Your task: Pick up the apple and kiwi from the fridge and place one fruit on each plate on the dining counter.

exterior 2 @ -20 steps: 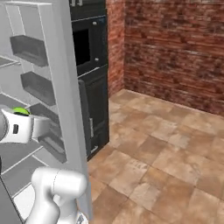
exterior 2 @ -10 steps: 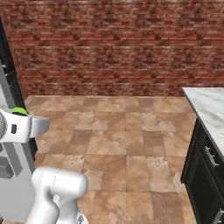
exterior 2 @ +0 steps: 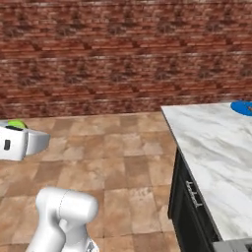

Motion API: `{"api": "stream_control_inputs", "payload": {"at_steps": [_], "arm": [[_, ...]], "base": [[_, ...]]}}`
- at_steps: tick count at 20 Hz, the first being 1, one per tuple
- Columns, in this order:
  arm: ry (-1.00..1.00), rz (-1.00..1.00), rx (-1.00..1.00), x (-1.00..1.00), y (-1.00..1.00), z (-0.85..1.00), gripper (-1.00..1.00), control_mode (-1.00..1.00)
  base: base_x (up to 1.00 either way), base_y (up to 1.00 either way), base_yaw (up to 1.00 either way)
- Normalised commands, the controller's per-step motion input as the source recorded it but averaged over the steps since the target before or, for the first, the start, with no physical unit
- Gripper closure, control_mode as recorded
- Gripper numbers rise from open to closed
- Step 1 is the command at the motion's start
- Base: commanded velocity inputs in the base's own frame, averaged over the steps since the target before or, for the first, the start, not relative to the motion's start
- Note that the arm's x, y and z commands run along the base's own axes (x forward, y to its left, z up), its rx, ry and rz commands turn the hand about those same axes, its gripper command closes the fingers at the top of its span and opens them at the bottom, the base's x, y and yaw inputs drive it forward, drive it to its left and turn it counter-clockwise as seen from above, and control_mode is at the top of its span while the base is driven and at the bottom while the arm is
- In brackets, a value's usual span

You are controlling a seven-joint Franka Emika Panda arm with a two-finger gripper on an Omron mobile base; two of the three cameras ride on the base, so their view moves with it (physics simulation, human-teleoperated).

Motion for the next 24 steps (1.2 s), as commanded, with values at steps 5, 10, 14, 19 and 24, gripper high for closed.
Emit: {"api": "stream_control_inputs", "payload": {"at_steps": [5,10,14,19,24], "arm": [[0.00,0.00,0.00,0.00,0.00,0.00,1.00,1.00],[0.00,0.00,0.00,0.00,0.00,0.00,1.00,1.00],[0.00,0.00,0.00,0.00,0.00,0.00,1.00,1.00],[0.00,0.00,0.00,0.00,0.00,0.00,1.00,1.00],[0.00,0.00,0.00,0.00,0.00,0.00,1.00,1.00]], "base": [[1.00,-0.08,-0.10],[1.00,0.30,-0.29],[1.00,0.54,-0.43],[1.00,0.65,-0.49],[0.96,0.75,-0.53]]}}
